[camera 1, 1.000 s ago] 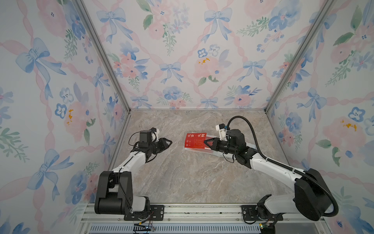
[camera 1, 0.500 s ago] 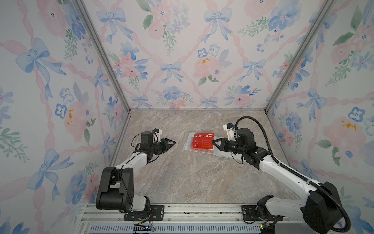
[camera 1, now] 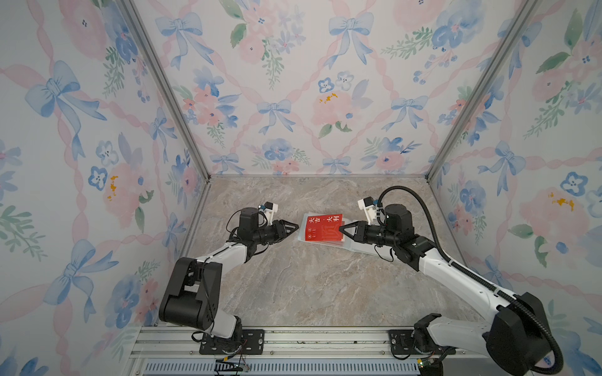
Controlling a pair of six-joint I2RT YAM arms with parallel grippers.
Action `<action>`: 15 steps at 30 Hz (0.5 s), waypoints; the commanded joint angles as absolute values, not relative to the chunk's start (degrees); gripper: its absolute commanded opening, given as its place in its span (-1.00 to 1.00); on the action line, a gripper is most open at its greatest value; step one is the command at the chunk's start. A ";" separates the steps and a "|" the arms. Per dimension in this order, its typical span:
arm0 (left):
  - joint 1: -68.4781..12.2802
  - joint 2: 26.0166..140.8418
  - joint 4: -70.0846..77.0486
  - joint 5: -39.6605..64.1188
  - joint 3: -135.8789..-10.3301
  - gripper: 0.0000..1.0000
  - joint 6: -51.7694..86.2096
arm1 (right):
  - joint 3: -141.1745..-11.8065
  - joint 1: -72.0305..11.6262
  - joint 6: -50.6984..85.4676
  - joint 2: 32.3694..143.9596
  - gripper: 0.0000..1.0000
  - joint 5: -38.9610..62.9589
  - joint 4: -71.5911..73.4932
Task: Place the photos into the photo albums
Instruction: Insert the photo into the photo album.
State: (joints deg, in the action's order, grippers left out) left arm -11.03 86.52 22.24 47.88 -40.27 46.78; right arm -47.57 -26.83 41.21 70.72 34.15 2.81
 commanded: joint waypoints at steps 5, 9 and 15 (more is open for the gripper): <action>-11.75 87.98 26.49 51.03 -41.91 -0.16 48.57 | -48.89 -26.12 43.39 71.49 -0.93 38.94 6.11; -12.51 87.85 27.60 52.37 -42.19 -0.16 49.39 | -48.83 -26.13 44.08 72.30 -0.93 39.81 7.37; -13.36 87.91 28.43 53.59 -42.62 -0.16 50.19 | -48.69 -26.35 45.13 73.35 -0.92 40.67 9.22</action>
State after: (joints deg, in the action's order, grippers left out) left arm -12.95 87.46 26.76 51.62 -41.06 49.45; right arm -47.62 -26.61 44.16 72.79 39.05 6.74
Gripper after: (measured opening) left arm 0.422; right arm 0.047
